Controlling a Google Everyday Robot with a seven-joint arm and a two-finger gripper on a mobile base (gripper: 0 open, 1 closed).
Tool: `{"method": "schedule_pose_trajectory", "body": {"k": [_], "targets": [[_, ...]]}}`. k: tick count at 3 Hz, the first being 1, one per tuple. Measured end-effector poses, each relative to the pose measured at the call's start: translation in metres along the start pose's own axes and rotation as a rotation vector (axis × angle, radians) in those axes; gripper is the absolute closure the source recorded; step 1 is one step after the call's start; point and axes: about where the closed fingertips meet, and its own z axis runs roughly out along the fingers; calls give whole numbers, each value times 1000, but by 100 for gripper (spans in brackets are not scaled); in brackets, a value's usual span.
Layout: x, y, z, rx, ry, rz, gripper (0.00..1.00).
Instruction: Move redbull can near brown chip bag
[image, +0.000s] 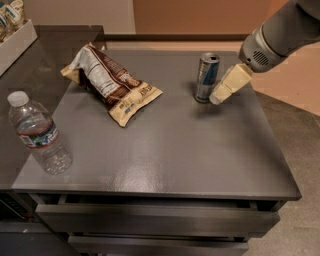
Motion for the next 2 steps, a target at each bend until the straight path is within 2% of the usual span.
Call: {"method": "schedule_pose_trajectory", "body": {"k": [2], "targets": [[-25, -12, 22, -21, -64, 46, 0]]}}
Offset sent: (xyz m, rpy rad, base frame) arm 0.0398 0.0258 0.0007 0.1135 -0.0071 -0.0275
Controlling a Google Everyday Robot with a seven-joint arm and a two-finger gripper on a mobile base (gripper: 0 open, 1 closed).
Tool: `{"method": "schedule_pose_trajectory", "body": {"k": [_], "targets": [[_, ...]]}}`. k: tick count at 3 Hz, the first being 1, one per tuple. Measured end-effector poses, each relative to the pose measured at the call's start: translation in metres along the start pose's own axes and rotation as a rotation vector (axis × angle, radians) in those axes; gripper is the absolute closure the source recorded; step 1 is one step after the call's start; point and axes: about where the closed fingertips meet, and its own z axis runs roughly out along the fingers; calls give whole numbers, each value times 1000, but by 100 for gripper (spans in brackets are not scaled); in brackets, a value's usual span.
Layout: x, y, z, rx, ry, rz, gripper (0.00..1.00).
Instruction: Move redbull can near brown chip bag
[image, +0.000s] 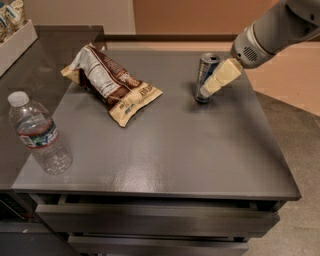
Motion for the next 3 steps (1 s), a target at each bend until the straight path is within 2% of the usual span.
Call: {"method": "schedule_pose_trajectory", "body": {"k": [1, 3], "targets": [[-13, -4, 17, -9, -46, 15, 2], [-29, -7, 28, -14, -93, 26, 47]]}}
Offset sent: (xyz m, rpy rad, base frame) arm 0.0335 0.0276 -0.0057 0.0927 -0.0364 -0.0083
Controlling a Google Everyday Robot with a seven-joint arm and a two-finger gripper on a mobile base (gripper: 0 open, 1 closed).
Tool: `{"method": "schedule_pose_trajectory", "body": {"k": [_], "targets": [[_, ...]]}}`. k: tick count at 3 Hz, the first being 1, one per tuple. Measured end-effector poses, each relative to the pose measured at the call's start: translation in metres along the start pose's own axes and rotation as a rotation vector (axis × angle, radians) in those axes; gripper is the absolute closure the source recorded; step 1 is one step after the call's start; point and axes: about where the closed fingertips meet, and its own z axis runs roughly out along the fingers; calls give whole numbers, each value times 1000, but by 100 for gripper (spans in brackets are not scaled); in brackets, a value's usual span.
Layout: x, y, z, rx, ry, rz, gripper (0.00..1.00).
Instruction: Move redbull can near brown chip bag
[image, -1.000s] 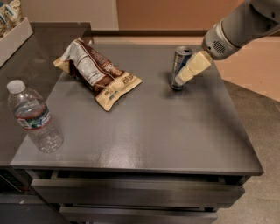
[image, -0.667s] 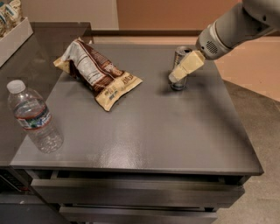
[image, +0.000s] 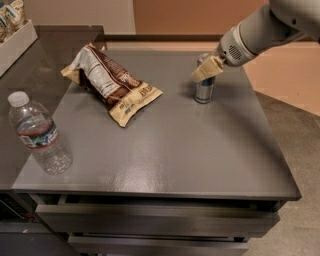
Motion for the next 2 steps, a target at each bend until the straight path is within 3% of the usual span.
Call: {"method": "schedule_pose_trajectory", "body": {"k": [2], "targets": [[-35, 24, -10, -70, -96, -39, 94]]}}
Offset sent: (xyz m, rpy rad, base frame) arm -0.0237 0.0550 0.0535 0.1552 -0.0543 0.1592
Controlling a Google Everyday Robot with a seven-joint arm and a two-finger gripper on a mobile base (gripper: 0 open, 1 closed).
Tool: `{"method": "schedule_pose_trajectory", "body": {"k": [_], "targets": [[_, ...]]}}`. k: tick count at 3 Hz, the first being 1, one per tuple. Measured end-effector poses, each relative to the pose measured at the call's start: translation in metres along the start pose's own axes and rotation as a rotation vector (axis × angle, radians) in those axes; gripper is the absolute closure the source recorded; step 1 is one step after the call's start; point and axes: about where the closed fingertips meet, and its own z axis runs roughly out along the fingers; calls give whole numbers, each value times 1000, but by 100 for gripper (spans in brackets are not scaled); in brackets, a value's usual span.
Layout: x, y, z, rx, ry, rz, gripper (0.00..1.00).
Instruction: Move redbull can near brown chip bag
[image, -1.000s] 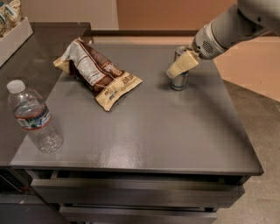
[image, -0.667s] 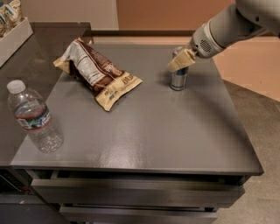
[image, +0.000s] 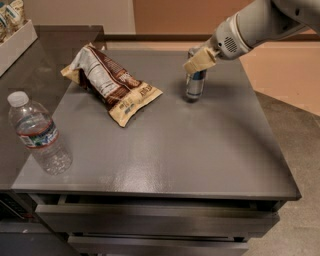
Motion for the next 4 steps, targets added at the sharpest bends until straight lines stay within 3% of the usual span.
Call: {"method": "schedule_pose_trajectory", "body": {"k": [1, 2, 4], "targets": [[-21, 21, 7, -64, -48, -29, 100], [-34, 38, 17, -117, -74, -52, 100], [-48, 59, 33, -182, -96, -80, 100]]}}
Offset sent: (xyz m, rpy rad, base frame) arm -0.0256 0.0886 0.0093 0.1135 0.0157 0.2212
